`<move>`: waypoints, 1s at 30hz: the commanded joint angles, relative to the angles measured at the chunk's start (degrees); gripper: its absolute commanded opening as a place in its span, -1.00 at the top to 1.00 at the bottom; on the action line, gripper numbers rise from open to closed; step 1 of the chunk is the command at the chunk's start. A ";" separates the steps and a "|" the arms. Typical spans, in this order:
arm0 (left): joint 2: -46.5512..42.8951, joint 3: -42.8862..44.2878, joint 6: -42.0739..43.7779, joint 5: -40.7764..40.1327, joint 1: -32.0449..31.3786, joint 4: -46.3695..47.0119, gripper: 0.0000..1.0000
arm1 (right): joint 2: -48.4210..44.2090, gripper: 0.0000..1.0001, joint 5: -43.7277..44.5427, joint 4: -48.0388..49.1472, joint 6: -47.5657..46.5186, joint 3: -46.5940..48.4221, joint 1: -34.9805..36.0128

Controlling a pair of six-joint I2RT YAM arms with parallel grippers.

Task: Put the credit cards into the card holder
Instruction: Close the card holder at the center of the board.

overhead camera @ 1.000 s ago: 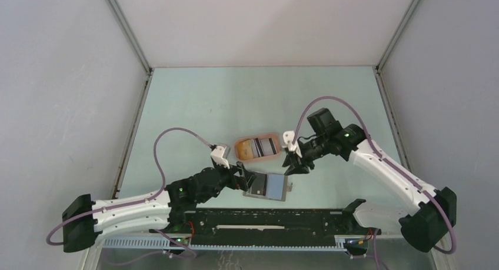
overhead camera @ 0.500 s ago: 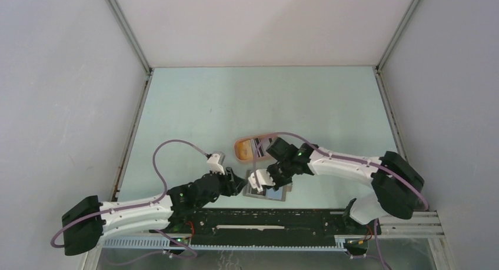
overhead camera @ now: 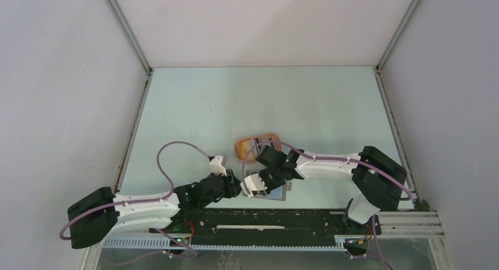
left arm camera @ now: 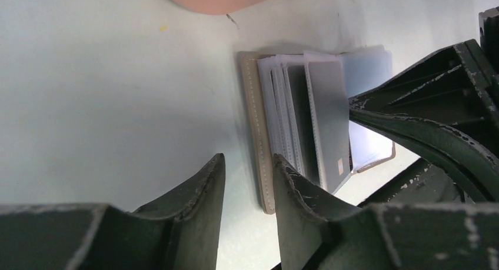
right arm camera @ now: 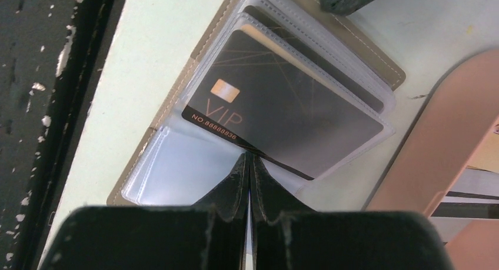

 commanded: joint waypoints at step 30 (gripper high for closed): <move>-24.42 -4.82 -3.64 0.71 0.89 -6.73 -1.00 | -9.38 -0.84 -19.21 -20.79 31.12 7.82 -26.73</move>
